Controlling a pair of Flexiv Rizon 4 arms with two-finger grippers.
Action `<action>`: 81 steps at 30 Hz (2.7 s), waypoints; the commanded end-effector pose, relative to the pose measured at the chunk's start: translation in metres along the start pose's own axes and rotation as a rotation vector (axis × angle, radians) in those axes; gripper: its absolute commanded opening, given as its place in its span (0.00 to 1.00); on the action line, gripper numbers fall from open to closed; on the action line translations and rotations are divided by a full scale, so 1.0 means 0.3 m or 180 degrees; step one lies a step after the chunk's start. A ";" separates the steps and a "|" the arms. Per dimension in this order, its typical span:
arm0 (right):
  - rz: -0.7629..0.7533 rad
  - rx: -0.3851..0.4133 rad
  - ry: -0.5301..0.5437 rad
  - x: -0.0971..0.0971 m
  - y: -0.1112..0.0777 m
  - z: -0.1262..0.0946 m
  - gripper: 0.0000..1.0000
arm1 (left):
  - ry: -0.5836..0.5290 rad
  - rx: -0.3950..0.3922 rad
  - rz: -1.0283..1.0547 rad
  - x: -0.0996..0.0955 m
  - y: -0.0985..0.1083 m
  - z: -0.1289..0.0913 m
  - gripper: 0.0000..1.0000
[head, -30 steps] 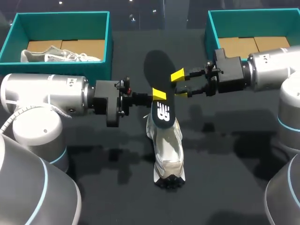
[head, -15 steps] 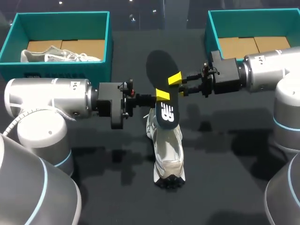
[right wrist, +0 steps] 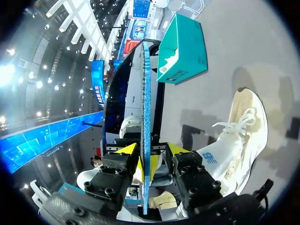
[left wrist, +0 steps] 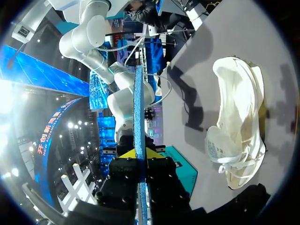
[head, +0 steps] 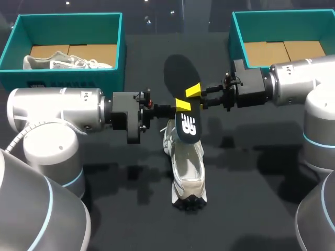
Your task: Take the shoe out of the shoebox, open the shoe tongue, remove and reinsert the insole, then place the shoe into the shoebox
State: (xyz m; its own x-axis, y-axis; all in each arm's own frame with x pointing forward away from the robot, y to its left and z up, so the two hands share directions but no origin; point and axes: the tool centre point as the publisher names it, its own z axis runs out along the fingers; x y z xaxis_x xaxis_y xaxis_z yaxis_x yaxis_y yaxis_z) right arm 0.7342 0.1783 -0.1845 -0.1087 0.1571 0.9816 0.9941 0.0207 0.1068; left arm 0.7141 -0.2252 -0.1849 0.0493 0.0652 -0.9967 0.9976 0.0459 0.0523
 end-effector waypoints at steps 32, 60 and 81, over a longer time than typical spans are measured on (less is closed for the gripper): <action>0.0036 0.0034 0.0142 -0.052 -0.039 -0.015 0.00 | 0.0409 -0.0131 -0.0098 -0.057 0.020 -0.200 1.00; 0.0043 -0.0100 0.0323 -0.131 -0.096 -0.007 0.00 | 0.1664 -0.0233 -0.0116 -0.240 0.131 -0.291 1.00; 0.0043 -0.0100 0.0323 -0.131 -0.096 -0.007 0.00 | 0.3872 -0.0268 -0.0543 -0.321 0.233 -0.163 1.00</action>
State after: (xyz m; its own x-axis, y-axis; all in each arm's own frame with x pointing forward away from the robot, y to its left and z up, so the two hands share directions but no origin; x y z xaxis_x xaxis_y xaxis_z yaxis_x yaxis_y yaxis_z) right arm 0.7106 0.1682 -0.2263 -0.0965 0.0530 0.9939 0.9952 -0.0110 0.0972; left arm 0.7691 -0.1671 -0.0895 -0.1404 0.6931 -0.7071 0.9792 0.2030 0.0046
